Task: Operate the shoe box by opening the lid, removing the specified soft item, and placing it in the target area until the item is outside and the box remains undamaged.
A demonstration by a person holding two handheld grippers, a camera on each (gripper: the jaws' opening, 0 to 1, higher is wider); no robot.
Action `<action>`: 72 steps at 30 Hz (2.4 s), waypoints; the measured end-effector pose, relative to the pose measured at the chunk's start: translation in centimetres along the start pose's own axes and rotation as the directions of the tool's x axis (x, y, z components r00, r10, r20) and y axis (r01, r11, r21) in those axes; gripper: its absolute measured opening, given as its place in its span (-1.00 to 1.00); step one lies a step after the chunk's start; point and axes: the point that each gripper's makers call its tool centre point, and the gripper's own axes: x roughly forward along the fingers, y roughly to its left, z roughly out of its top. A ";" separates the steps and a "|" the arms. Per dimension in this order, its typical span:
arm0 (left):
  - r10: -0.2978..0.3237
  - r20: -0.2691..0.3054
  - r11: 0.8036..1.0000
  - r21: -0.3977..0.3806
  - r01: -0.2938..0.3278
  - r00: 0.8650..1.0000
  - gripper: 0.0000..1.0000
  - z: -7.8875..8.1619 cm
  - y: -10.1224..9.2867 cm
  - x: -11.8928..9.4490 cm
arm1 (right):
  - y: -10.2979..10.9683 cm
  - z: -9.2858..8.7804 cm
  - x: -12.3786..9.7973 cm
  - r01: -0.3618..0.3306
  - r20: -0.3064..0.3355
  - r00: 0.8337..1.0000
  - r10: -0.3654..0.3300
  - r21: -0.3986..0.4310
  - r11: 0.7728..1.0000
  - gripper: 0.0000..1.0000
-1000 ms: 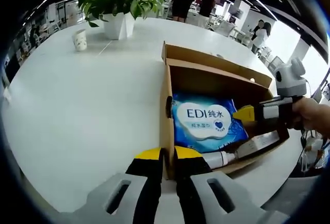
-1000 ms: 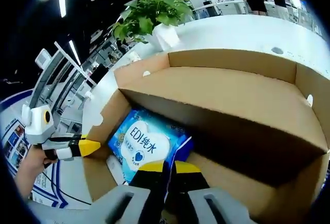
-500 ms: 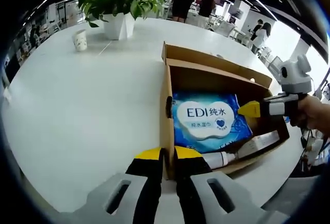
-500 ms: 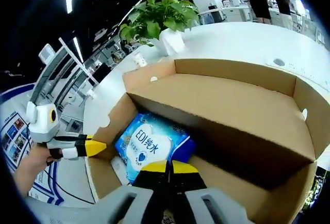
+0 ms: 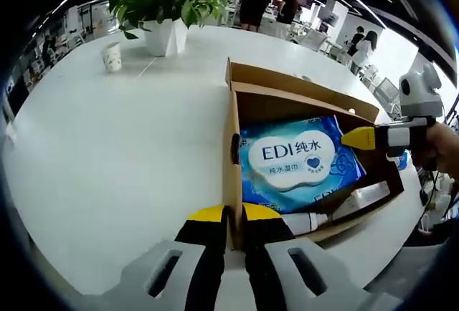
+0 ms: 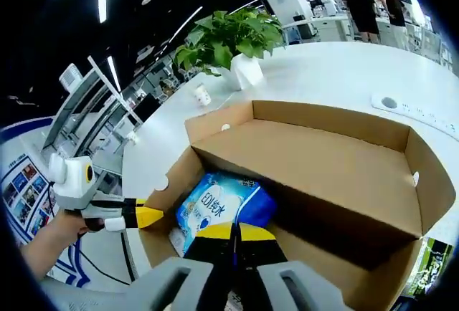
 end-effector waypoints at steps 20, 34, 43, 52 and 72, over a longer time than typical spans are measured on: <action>-0.003 0.001 1.000 -0.003 0.003 1.000 -0.89 -0.2 -0.2 -0.1 | 2.8 2.3 -2.2 -0.070 0.076 0.995 0.069 0.010 0.998 -1.00; -0.006 0.002 1.000 -0.006 0.006 1.000 -0.89 -0.1 -0.3 -0.2 | 4.1 4.4 -2.9 -0.118 0.148 0.983 0.109 0.049 0.992 -1.00; -0.007 0.002 1.000 -0.008 0.007 1.000 -0.89 -0.1 -0.1 -0.1 | 4.9 5.1 -3.7 -0.135 0.172 0.977 0.125 0.049 0.990 -1.00; -0.005 0.003 1.000 -0.008 0.005 1.000 -0.89 -0.1 -0.2 -0.1 | 5.1 5.5 -4.5 -0.135 0.183 0.975 0.127 0.032 0.990 -1.00; -0.006 0.004 1.000 -0.014 0.007 1.000 -0.89 -0.1 -0.2 -0.1 | 4.9 6.9 -7.8 -0.154 0.238 0.961 0.141 0.037 0.987 -1.00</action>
